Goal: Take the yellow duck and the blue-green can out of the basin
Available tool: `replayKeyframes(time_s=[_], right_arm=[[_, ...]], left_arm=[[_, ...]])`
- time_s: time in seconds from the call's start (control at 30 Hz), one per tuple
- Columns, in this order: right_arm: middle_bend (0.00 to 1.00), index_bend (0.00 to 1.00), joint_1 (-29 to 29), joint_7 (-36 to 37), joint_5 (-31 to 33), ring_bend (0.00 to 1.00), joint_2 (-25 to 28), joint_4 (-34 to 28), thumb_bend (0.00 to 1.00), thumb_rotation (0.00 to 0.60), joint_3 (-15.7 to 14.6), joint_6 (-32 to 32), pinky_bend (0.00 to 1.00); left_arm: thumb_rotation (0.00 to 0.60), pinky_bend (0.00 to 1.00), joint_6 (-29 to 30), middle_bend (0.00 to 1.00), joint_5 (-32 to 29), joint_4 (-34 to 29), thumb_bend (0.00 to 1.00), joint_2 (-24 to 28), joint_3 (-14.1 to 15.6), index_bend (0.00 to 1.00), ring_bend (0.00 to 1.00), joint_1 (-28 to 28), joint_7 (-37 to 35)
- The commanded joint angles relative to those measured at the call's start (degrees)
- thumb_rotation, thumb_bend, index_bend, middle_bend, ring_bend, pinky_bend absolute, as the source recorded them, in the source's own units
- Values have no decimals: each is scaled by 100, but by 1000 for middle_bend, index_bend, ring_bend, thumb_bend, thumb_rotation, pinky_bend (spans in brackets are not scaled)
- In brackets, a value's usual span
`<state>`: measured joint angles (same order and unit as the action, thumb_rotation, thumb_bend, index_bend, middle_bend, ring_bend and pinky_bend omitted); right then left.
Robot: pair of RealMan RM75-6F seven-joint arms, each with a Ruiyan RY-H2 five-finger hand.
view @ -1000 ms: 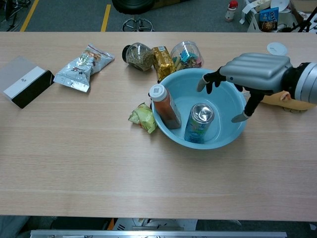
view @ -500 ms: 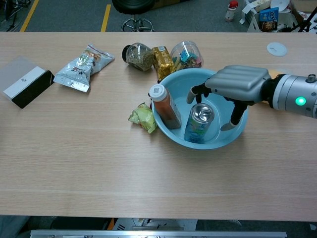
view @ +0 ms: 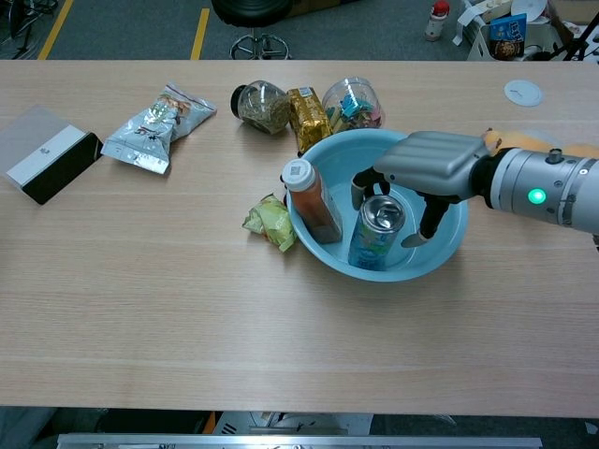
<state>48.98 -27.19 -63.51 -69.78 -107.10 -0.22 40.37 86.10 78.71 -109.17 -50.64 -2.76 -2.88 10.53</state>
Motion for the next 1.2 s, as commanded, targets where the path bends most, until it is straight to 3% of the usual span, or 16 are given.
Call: replayKeyframes(time_s=[0.03,0.27,0.5,1.2], right_arm=[[428,386,31,-16,60,395,-62,50,164,600,-21,16,603],[478,466,40,-19,80,463,-122,94,297,600,-76,121,661],[508,503,-25,224,-28,497,185,-134,307,600,-47,243,690],[512,505,-767,1820,-1231,518,2339,-1188,306,600,-24,679,694]], left_arm=[[600,284,-3,339,-1,3,419,-2,-2,334,291,0,0],[600,284,4,339,13,2,419,8,-3,334,291,11,0],[600,283,16,339,24,-6,419,32,-19,334,291,15,-24],[600,283,-205,339,94,3,419,-36,-63,334,291,-163,21]])
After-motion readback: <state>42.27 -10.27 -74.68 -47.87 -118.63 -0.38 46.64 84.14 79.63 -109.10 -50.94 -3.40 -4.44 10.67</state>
